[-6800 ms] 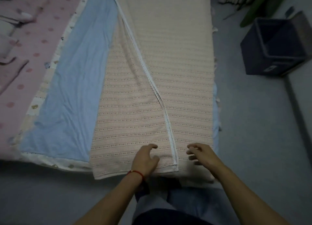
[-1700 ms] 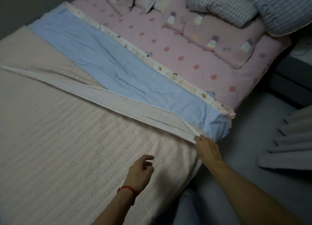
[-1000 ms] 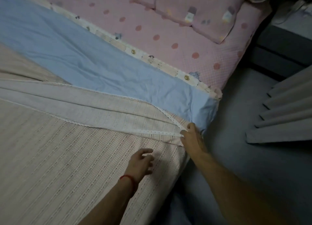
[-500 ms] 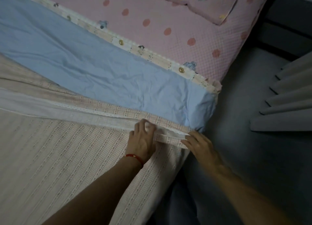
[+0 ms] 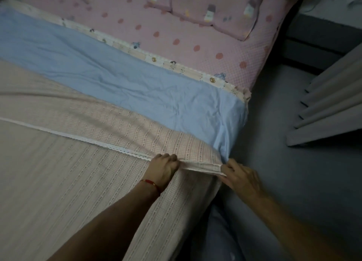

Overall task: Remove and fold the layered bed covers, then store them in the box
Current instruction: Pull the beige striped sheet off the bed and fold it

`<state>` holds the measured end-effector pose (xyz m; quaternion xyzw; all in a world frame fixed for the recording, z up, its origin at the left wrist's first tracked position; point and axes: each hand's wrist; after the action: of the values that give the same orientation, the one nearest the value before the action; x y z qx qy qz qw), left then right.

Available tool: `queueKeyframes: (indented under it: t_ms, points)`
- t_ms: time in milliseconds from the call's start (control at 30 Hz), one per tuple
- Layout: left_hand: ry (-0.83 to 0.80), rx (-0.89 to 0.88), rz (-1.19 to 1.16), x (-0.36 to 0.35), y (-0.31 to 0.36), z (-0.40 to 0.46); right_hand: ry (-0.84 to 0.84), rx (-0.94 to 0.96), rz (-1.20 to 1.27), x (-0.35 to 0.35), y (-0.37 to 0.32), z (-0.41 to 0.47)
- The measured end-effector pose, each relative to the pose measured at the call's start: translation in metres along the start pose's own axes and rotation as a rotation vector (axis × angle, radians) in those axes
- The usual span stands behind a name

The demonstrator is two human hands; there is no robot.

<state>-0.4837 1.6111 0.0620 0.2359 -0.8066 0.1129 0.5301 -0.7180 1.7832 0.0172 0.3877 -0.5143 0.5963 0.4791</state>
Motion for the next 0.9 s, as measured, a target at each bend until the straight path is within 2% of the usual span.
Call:
queueKeyframes:
  t_ms: [133, 200, 267, 333, 433, 500, 567, 633, 700, 800, 833, 900]
  points:
    - [0.069, -0.045, 0.009, -0.011, 0.022, -0.084, 0.021, -0.111, 0.015, 0.017, -0.060, -0.042]
    - [0.065, -0.067, 0.010, -0.023, 0.031, -0.136, -0.013, -0.215, 0.048, 0.015, -0.102, -0.070]
    - [0.051, -0.085, 0.053, -0.034, 0.032, -0.186, -0.009, -0.242, 0.063, 0.009, -0.149, -0.096]
    - [0.060, -0.097, 0.074, -0.047, 0.024, -0.216, -0.034, -0.250, 0.072, -0.003, -0.185, -0.115]
    - [0.032, -0.063, 0.010, -0.063, 0.023, -0.250, -0.113, -0.402, 0.162, -0.014, -0.231, -0.148]
    - [0.007, -0.050, -0.034, -0.076, 0.029, -0.264, -0.232, -0.527, 0.231, -0.032, -0.249, -0.174]
    - [-0.018, -0.029, -0.054, -0.092, 0.033, -0.272, -0.385, -0.567, 0.270, -0.052, -0.256, -0.192]
    - [-0.054, 0.007, -0.064, -0.108, 0.035, -0.277, -0.469, -0.643, 0.343, -0.073, -0.257, -0.201]
    - [-0.018, 0.033, -0.079, -0.118, 0.035, -0.275, -0.501, -0.784, 0.472, -0.078, -0.256, -0.207]
    - [0.027, 0.020, -0.104, -0.126, 0.037, -0.277, -0.348, -0.812, 0.511, -0.063, -0.266, -0.229]
    - [0.006, 0.006, -0.075, -0.131, 0.037, -0.280, -0.312, -0.790, 0.464, -0.061, -0.269, -0.240]
    - [-0.116, -0.035, 0.026, -0.139, 0.037, -0.288, -0.384, -0.814, 0.413, -0.066, -0.277, -0.262]
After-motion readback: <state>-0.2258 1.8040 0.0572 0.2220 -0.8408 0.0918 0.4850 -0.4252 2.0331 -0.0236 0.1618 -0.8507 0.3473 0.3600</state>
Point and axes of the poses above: each hand's wrist, its own z-axis towards the middle knuckle, its own x-axis out of the back of the hand, y = z × x, and after that the axes turned 9 degrees about -y, right-handed
